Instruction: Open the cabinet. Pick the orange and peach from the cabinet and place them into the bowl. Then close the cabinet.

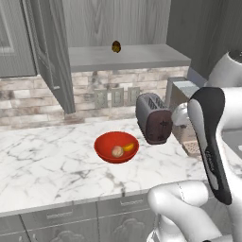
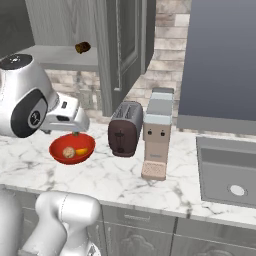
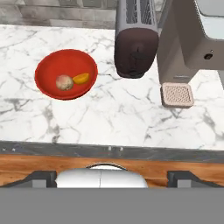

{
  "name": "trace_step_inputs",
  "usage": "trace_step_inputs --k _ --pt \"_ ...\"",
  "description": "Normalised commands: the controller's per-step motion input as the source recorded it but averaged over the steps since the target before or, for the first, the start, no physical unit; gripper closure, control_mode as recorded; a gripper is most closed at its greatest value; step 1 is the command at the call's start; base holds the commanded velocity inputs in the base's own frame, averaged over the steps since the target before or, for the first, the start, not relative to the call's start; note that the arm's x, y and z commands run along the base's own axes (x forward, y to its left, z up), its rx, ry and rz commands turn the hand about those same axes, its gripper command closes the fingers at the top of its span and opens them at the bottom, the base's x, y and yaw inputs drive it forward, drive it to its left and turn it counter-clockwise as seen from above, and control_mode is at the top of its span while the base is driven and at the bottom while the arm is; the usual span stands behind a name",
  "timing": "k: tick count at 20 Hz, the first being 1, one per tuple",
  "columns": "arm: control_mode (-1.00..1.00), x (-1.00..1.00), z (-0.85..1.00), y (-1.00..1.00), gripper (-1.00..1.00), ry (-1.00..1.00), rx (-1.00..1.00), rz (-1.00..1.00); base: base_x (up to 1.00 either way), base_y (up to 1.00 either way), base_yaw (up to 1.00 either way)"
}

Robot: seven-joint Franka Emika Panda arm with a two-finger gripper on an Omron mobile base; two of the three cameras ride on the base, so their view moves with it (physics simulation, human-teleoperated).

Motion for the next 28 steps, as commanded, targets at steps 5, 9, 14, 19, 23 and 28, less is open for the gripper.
trace_step_inputs --k 5,9,14,19,23,28 --pt "-1.00 -0.22 0.02 -0.52 -1.00 -0.03 0.10 -0.01 0.00 0.00 0.00" --pt "-1.00 -0.37 0.12 -0.45 -1.00 -0.05 0.12 0.00 0.00 0.00 0.00" --pt "-1.00 -0.31 0.11 -0.46 -1.00 -0.08 0.13 0.00 0.00 0.00 0.00" --pt "-1.00 -0.17 0.11 -0.46 -1.00 -0.13 0.13 0.00 0.00 0.00 0.00" --pt "-1.00 -0.08 0.17 -0.45 -1.00 -0.12 0.15 0.00 0.00 0.00 0.00" --pt "-1.00 0.00 0.18 -0.39 -1.00 -0.12 0.17 0.00 0.00 0.00 0.00"
